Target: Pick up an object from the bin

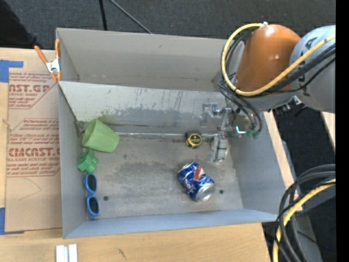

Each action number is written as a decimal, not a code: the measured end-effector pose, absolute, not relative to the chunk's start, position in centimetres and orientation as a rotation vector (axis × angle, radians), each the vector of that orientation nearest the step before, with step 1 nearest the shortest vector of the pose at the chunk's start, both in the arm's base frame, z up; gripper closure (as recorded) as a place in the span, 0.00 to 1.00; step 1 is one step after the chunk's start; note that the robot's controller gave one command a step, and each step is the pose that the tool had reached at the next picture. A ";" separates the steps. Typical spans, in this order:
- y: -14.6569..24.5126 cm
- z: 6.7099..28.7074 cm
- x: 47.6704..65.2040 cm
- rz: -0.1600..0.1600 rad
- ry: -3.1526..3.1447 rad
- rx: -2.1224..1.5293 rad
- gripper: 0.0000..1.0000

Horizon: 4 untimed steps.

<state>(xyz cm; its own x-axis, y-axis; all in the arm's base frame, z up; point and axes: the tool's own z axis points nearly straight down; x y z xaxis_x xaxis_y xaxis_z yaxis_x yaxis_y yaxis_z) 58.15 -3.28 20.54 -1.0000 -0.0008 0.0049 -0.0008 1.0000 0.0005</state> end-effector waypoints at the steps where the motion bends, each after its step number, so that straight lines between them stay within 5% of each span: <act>1: -3.2 7.1 52.7 -0.009 -3.141 -0.131 0.00; 2: -1.8 10.0 50.6 -0.003 -3.121 -0.362 0.00; 3: -1.6 10.4 48.6 -0.001 -3.064 -0.684 0.00; 4: 1.0 6.9 50.4 0.001 -2.860 -1.295 0.00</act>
Offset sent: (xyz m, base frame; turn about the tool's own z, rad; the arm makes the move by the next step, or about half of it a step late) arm -0.0555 -0.0027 -0.1354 0.0846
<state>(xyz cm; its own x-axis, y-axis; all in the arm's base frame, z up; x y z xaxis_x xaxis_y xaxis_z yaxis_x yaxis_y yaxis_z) 50.44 1.00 6.94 -0.6598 0.7514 0.0018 0.7514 0.6598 -0.0012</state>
